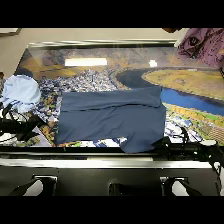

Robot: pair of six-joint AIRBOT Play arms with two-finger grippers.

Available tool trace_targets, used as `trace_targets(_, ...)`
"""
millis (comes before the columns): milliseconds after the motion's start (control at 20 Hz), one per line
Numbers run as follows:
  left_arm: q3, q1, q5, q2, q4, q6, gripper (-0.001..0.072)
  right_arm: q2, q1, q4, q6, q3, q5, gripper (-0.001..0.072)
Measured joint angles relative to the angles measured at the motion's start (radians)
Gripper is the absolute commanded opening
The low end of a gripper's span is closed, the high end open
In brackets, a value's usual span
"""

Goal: Fold the clothes and pants, and hang the long-sleeved shirts on hangers.

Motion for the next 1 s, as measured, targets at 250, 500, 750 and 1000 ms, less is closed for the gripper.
trace_targets(250,-0.004,0.0,-0.008,0.002,-0.002,-0.001,0.07,0.001,0.0,0.087,-0.048,-0.038,-0.091,0.0312)
trace_targets(500,-0.004,0.002,-0.031,0.002,-0.003,-0.001,0.0701,0.001,0.0,0.113,-0.078,-0.045,-0.151,0.0033)
trace_targets(750,-0.036,0.074,-0.037,0.002,-0.052,0.082,0.0701,0.002,0.0,0.14,-0.105,-0.046,-0.134,0.0031)
trace_targets(1000,-0.137,0.184,-0.039,-0.005,-0.154,0.219,0.0699,0.002,0.0,0.145,-0.112,-0.046,-0.13,0.0031)
